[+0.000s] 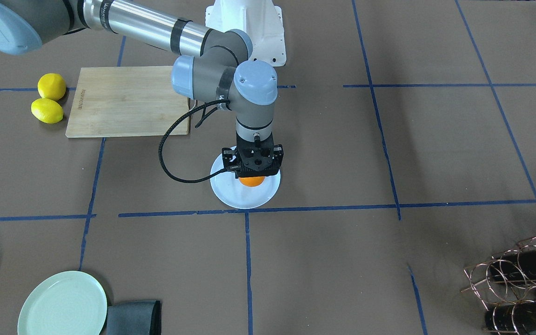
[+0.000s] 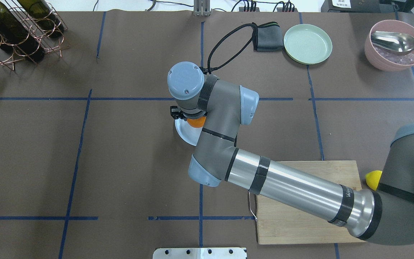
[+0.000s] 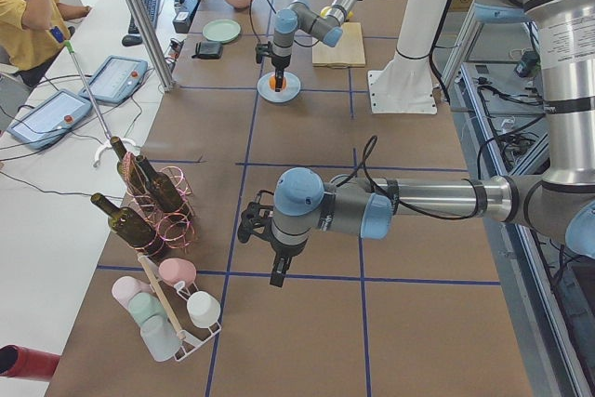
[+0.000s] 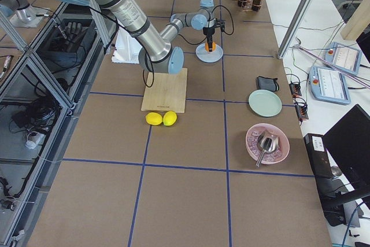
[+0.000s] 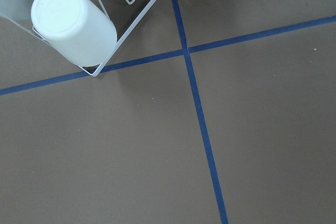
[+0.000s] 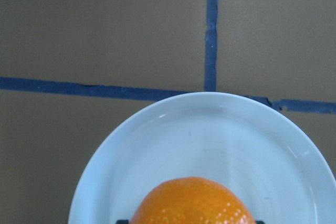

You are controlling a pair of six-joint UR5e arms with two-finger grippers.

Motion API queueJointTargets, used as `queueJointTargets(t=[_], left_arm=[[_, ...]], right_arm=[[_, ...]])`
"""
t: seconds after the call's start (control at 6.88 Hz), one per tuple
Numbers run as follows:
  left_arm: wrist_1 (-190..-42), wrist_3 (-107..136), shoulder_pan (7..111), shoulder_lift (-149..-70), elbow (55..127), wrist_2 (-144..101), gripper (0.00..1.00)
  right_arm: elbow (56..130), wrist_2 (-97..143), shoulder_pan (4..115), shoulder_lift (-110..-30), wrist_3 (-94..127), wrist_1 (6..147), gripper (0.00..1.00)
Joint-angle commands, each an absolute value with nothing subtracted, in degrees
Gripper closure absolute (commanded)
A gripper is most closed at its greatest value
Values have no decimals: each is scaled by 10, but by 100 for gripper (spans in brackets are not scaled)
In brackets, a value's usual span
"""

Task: Pick orange to plate
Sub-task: 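Carry the orange with the right gripper over the light blue plate, then open the right gripper to set the orange on the plate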

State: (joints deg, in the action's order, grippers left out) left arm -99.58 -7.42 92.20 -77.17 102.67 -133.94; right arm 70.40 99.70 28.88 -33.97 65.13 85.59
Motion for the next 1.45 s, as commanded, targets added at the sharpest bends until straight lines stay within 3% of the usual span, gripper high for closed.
queueJointTargets(t=[0.0, 0.15, 0.73, 1.02, 1.31], left_arm=[[-996, -74, 922, -772, 1027, -1339, 0], [-996, -74, 922, -772, 1027, -1339, 0], [-996, -74, 922, -772, 1027, -1339, 0], [-993, -78, 922, -772, 1024, -1339, 0], [-992, -74, 922, -770, 1019, -1339, 0]], right_arm=[[702, 993, 285, -344, 652, 857, 35], [702, 979, 285, -345, 645, 877, 1], [724, 1008, 314, -341, 629, 893, 0], [819, 1094, 403, -353, 515, 985, 0], [931, 1229, 547, -476, 319, 1012, 0]])
